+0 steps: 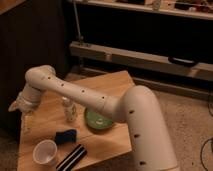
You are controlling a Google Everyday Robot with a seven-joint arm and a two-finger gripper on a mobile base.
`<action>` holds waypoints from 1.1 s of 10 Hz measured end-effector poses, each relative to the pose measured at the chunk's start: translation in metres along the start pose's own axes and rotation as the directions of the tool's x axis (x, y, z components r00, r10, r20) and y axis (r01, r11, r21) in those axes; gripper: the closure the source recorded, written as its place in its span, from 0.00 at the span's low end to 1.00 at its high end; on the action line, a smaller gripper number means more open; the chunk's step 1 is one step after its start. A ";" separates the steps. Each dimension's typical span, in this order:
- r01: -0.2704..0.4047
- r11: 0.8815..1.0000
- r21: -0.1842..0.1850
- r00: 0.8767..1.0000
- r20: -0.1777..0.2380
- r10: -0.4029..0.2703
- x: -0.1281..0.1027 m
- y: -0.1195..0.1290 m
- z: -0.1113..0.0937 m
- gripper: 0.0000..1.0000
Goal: Place the eraser on the white sponge
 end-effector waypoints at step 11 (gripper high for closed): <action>-0.007 0.998 0.055 0.968 0.251 -0.007 -0.001 -0.021 -0.096 0.20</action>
